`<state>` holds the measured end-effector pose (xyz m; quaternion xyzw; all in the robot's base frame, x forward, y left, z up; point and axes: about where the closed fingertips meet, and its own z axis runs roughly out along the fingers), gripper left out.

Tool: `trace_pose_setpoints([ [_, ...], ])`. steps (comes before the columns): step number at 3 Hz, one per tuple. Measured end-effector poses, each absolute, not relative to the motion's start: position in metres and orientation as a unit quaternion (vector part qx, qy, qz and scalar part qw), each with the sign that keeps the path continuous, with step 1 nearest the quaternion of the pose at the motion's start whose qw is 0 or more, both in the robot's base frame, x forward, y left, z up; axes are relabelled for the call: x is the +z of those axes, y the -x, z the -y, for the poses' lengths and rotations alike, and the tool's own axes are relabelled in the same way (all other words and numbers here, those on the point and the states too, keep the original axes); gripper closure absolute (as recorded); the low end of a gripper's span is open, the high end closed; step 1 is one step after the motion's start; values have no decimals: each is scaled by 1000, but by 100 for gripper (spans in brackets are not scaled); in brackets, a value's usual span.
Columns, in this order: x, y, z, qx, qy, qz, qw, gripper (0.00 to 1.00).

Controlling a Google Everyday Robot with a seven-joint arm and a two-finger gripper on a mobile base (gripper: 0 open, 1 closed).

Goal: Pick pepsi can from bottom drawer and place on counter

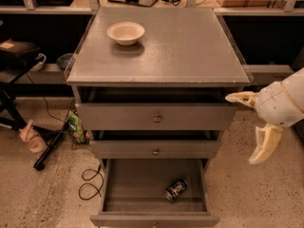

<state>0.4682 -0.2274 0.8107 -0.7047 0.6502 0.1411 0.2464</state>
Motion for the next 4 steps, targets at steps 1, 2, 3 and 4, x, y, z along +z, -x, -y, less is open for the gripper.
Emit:
trace_pose_setpoints([
  [1,816,-465,239,140,739,-609,254,0],
  [2,812,-459,248,148,762,-575,257,0],
  [3,807,-459,246,149,762,-578,253,0],
  [4,778,-459,240,155,751,-597,235,0],
])
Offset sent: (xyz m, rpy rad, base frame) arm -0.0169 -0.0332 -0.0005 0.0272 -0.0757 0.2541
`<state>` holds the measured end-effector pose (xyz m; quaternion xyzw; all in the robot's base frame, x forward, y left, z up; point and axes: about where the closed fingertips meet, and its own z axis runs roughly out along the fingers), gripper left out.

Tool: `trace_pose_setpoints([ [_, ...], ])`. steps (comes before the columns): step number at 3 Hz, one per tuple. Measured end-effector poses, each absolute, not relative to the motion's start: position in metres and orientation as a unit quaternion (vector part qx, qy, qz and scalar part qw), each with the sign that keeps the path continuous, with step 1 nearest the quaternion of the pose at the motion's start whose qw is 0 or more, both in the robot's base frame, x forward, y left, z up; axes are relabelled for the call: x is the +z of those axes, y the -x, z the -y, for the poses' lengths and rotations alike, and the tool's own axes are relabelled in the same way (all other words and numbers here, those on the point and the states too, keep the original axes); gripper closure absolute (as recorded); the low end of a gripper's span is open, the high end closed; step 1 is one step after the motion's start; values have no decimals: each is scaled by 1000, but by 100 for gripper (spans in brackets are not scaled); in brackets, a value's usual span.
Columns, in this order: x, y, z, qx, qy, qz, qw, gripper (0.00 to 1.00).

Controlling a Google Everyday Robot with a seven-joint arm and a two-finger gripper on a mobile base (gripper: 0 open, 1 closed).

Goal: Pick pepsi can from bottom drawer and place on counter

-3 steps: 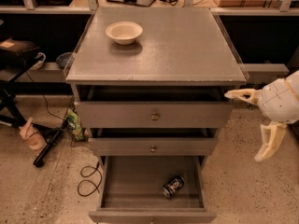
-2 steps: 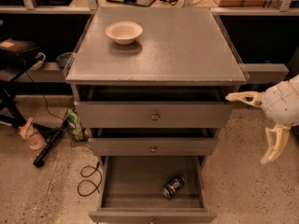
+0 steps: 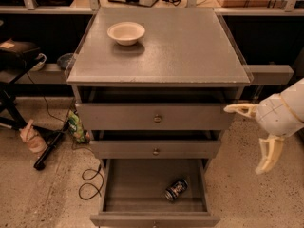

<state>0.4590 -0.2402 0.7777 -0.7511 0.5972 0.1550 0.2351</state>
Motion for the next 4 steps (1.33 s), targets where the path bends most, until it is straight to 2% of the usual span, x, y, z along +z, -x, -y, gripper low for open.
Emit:
trace_pose_setpoints([
  [3,661,-485,239,192,674,-655,281,0],
  [4,661,-485,239,192,674,-655,282,0],
])
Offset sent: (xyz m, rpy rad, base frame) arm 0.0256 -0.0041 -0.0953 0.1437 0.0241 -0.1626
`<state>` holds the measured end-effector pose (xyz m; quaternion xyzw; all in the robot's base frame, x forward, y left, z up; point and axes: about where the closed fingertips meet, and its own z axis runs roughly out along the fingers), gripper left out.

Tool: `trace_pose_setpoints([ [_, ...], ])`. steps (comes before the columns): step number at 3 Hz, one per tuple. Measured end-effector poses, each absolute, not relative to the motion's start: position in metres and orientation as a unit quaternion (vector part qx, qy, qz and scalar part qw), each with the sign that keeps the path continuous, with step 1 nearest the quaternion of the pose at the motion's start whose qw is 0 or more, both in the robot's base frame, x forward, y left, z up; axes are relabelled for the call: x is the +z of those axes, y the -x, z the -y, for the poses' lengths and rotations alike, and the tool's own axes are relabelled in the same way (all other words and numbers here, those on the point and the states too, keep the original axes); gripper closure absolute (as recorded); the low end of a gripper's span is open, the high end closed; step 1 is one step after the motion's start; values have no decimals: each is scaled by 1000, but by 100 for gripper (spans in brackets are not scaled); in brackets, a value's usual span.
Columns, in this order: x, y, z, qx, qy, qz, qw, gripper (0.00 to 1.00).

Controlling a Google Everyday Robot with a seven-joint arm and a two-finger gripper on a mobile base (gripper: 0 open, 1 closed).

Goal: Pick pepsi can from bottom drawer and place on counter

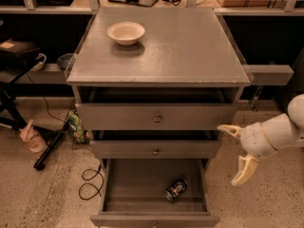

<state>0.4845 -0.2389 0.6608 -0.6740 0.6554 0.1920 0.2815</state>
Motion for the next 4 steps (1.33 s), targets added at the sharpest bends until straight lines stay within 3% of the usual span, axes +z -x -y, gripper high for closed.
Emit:
trace_pose_setpoints([
  [2,630,-463,235,156,637,-686,317,0],
  [4,535,-536,228,137,601,-712,336,0],
])
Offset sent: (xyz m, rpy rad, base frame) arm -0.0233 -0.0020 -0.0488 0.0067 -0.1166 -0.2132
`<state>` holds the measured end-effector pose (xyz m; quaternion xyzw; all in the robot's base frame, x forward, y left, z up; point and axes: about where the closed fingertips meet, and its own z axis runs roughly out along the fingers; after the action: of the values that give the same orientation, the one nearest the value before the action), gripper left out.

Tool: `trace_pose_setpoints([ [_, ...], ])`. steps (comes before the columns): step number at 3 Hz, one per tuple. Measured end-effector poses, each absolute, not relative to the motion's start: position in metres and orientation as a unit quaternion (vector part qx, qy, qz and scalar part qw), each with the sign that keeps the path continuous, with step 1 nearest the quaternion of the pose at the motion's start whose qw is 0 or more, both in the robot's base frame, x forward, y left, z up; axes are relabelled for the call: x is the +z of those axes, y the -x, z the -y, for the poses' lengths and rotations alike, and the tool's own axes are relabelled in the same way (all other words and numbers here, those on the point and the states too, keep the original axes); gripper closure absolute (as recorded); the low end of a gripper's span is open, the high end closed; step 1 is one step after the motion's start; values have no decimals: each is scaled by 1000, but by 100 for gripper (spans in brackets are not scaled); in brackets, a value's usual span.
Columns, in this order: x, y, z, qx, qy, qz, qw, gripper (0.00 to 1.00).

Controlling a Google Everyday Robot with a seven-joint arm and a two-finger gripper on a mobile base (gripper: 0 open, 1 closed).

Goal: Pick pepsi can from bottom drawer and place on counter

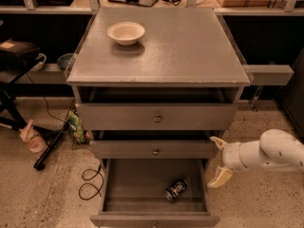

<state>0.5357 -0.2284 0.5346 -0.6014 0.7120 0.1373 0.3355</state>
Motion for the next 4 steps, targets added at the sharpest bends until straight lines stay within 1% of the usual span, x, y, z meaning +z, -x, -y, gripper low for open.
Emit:
trace_pose_setpoints([
  [2,536,-523,226,141,596,-710,346,0],
  [3,521,-516,230,133,583,-720,353,0],
  [4,487,-527,231,113,567,-731,363,0],
])
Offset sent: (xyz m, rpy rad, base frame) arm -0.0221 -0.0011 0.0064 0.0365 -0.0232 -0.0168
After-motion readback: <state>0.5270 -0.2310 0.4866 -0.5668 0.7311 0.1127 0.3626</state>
